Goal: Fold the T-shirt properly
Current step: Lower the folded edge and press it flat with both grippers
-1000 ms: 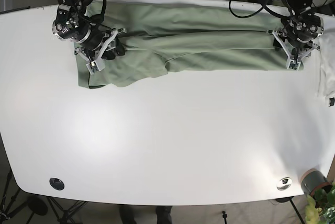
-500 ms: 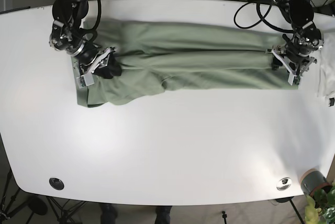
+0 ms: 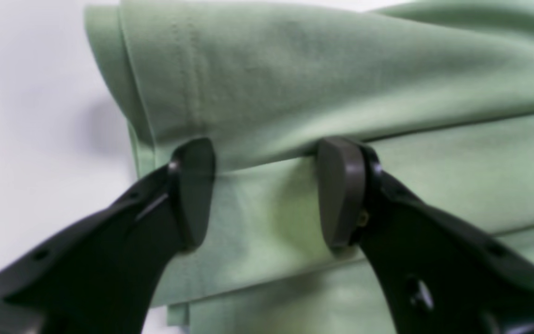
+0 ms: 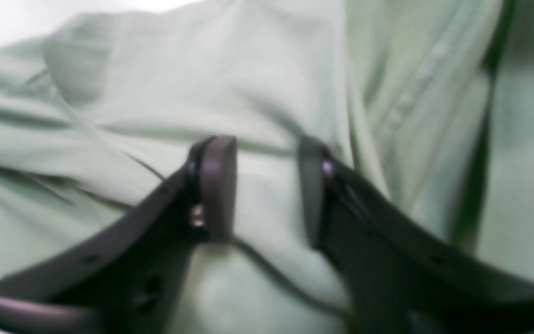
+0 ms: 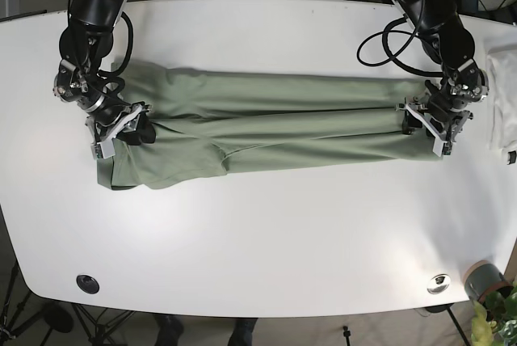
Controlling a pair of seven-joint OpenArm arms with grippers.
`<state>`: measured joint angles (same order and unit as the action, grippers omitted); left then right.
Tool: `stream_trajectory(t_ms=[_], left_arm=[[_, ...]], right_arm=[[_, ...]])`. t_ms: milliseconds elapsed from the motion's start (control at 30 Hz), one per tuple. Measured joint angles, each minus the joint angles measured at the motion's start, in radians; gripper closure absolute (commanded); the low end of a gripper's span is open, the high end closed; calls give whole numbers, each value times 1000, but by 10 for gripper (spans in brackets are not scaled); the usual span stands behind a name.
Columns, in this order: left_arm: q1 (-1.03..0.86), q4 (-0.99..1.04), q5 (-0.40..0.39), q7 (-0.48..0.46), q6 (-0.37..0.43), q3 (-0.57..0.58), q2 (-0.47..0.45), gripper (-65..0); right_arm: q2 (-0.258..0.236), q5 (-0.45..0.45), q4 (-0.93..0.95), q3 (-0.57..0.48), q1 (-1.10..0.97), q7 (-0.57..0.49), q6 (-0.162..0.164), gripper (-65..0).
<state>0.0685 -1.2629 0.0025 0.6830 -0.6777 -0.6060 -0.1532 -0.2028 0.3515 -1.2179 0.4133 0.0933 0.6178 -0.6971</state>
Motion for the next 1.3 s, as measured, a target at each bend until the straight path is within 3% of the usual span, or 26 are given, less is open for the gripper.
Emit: stream_trajectory(t_ms=[67, 133, 300, 600, 867, 967, 1133, 1300], left_arm=[[1, 0, 1, 0, 0, 0, 3, -332], [1, 0, 0, -2, 0, 0, 3, -332], [1, 0, 0, -1, 0, 0, 6, -332], [1, 0, 0, -2, 0, 0, 6, -332], [1, 0, 0, -3, 0, 0, 6, -332], [1, 0, 1, -3, 3, 0, 6, -332], [1, 0, 0, -3, 3, 0, 6, -332], [1, 1, 0, -3, 3, 0, 6, -332]], right_arm=[[1, -8, -43, 0, 2, 42, 3, -420], [1, -16, -80, 1, 13, 85, 19, -460], [-2, -29, -96, 0, 76, 96, 20, -461], [-33, -32, 79, -42, 193, 94, 24, -460], [-24, -29, 189, -95, 220, 14, 20, -457], [-25, -30, 196, -93, 214, 14, 24, -412], [-24, -31, 174, -93, 209, 17, 24, -217], [-25, -26, 136, -93, 189, 15, 24, -86]])
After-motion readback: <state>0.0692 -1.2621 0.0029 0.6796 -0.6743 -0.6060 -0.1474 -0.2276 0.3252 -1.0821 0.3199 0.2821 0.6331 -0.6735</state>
